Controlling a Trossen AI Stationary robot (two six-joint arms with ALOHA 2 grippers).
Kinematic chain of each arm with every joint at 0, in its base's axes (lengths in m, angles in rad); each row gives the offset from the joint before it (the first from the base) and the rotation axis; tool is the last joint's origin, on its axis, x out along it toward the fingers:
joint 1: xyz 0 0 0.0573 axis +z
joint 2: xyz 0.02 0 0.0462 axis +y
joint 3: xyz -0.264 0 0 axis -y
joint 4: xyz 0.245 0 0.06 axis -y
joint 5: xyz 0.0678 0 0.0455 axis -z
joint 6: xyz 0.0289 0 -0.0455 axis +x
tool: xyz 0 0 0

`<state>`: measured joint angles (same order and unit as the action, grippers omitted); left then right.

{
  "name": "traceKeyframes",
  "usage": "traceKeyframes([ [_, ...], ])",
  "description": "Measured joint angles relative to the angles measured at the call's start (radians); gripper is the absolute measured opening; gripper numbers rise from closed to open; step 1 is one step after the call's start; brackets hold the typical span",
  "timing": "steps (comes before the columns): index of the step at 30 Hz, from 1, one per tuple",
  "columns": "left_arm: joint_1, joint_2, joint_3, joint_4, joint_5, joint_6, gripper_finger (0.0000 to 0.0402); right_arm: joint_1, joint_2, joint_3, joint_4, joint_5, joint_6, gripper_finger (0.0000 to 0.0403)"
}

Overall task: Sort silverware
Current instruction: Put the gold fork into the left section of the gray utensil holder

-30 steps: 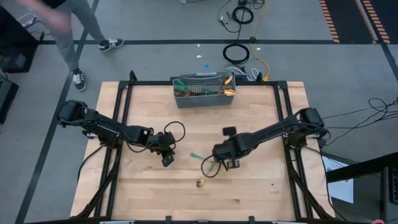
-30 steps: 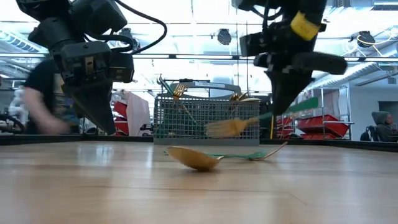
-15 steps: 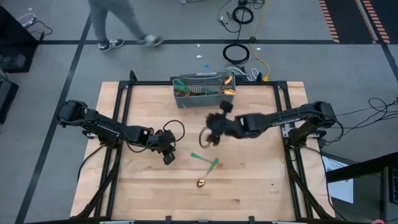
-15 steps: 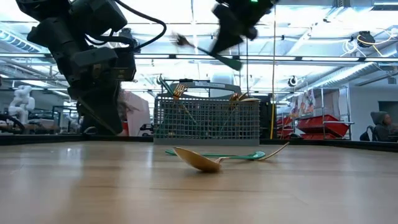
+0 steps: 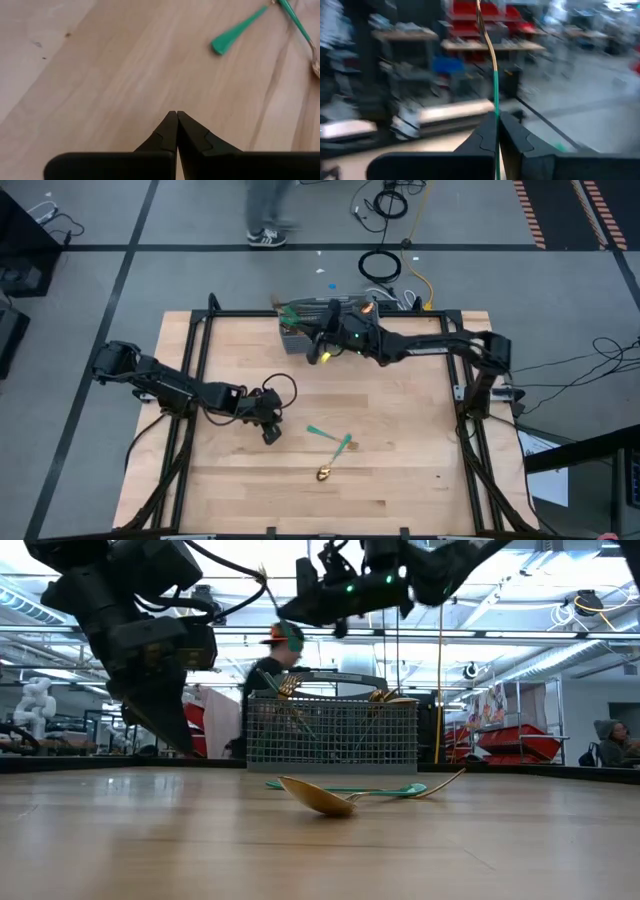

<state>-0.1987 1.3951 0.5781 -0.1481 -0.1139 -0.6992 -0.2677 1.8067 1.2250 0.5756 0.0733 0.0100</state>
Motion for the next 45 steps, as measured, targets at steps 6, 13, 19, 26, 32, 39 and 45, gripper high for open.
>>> traceKeyframes([
  [6, -0.029, 0.000, 0.000, -0.003, -0.019, 0.032, 0.0008, -0.075, 0.136, 0.001, 0.163, -0.164, 0.108, 0.0000],
  [13, -0.032, 0.000, 0.000, -0.032, -0.074, 0.031, 0.0008, -0.122, 0.263, 0.034, 0.324, -0.256, 0.126, 0.0000],
  [19, -0.032, 0.000, 0.000, -0.056, -0.100, 0.030, 0.0008, -0.152, 0.318, 0.137, 0.300, -0.345, 0.107, 0.0000],
  [26, -0.032, 0.000, 0.000, -0.056, -0.129, 0.029, 0.0008, -0.167, 0.337, 0.177, 0.202, -0.343, 0.059, 0.0000],
  [32, -0.032, 0.000, 0.000, -0.060, -0.131, 0.031, 0.0008, -0.166, 0.334, 0.179, 0.117, -0.351, 0.000, 0.0000],
  [39, -0.032, 0.000, 0.000, -0.074, -0.134, 0.031, 0.0008, -0.167, 0.335, 0.179, 0.106, -0.360, 0.019, 0.0000],
  [45, -0.032, 0.000, 0.000, -0.073, -0.134, 0.026, 0.0008, -0.169, 0.335, 0.179, 0.094, -0.360, 0.043, 0.0005],
])
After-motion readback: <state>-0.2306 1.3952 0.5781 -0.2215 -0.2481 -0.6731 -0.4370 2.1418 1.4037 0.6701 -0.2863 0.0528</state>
